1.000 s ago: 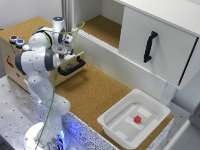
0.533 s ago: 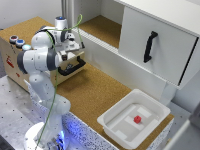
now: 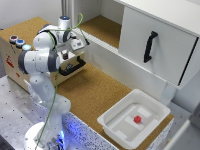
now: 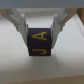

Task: Rotate the purple block to the left

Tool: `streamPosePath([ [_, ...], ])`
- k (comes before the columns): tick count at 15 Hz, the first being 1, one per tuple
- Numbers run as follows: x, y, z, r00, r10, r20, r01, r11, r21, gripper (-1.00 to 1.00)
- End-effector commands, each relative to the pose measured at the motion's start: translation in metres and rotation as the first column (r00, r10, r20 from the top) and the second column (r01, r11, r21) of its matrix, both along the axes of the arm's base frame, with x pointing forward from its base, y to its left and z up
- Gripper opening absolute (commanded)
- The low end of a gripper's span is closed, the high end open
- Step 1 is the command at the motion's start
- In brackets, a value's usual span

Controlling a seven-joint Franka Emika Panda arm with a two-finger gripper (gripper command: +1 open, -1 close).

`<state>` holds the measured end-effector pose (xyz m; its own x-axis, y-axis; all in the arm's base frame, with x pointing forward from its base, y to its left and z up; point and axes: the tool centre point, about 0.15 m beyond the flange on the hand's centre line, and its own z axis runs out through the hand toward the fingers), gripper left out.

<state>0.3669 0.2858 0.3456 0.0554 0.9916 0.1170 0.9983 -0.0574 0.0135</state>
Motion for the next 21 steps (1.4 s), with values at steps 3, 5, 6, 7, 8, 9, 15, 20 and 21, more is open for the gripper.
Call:
streamPosePath([
  [3, -0.013, 0.019, -0.015, 0.983, 0.181, 0.036, -0.182, 0.982, 0.048, -1.00],
  [5, -0.003, 0.031, -0.021, 0.987, 0.159, 0.034, -0.161, 0.985, 0.057, -1.00],
  [6, 0.003, 0.037, -0.026, 0.990, 0.133, 0.043, -0.135, 0.990, 0.047, -1.00],
  [7, 0.007, 0.042, -0.027, 0.992, 0.114, 0.045, -0.116, 0.992, 0.041, 1.00],
  [8, 0.008, 0.044, -0.026, 0.993, 0.105, 0.047, -0.107, 0.994, 0.038, 1.00],
  [9, 0.007, 0.044, -0.022, 0.993, 0.103, 0.052, -0.105, 0.994, 0.041, 1.00],
  [15, -0.023, 0.026, 0.021, 0.997, 0.071, 0.034, -0.072, 0.996, 0.043, 1.00],
  [20, -0.030, 0.015, 0.055, 0.998, -0.030, 0.050, 0.025, 0.996, 0.088, 1.00],
  [21, -0.030, 0.015, 0.055, 0.998, -0.030, 0.050, 0.025, 0.996, 0.088, 1.00],
])
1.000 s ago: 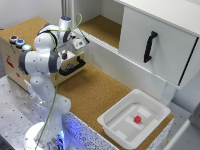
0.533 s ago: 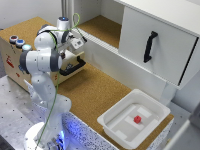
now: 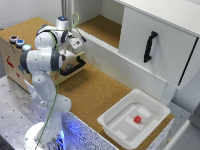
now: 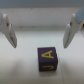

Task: Rotate the purple block to the left

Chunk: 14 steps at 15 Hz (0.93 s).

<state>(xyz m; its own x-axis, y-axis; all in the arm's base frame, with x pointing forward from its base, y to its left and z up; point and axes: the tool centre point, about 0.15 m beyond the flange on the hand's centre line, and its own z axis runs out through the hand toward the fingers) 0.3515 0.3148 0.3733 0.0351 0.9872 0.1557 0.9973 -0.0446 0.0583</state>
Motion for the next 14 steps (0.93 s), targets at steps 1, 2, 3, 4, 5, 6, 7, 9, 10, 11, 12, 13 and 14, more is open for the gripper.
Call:
streamPosePath([
  [1, -0.015, -0.014, 0.028, 0.999, -0.040, 0.002, 0.040, 0.998, 0.052, 1.00],
  [2, -0.015, -0.014, 0.028, 0.999, -0.040, 0.002, 0.040, 0.998, 0.052, 1.00],
  [3, -0.015, -0.014, 0.028, 0.999, -0.040, 0.002, 0.040, 0.998, 0.052, 1.00],
  [4, -0.015, -0.014, 0.028, 0.999, -0.040, 0.002, 0.040, 0.998, 0.052, 1.00],
  [5, -0.015, -0.014, 0.028, 0.999, -0.040, 0.002, 0.040, 0.998, 0.052, 1.00],
  [6, -0.011, -0.011, 0.025, 0.999, -0.043, 0.019, 0.043, 0.999, 0.014, 1.00],
  [7, -0.013, -0.013, 0.028, 0.996, -0.092, 0.010, 0.092, 0.996, 0.011, 1.00],
  [9, -0.027, -0.014, 0.039, 0.986, -0.164, -0.038, 0.164, 0.986, 0.006, 1.00],
  [10, -0.034, -0.013, 0.040, 0.983, -0.176, -0.048, 0.176, 0.984, -0.006, 1.00],
  [11, -0.047, -0.010, 0.041, 0.983, -0.176, -0.044, 0.175, 0.984, -0.031, 1.00],
  [12, -0.063, -0.006, 0.039, 0.984, -0.175, -0.039, 0.173, 0.983, -0.059, 1.00],
  [13, -0.077, -0.004, 0.038, 0.983, -0.178, -0.035, 0.175, 0.982, -0.071, 1.00],
  [14, -0.092, -0.001, 0.036, 0.985, -0.173, -0.028, 0.170, 0.983, -0.074, 1.00],
])
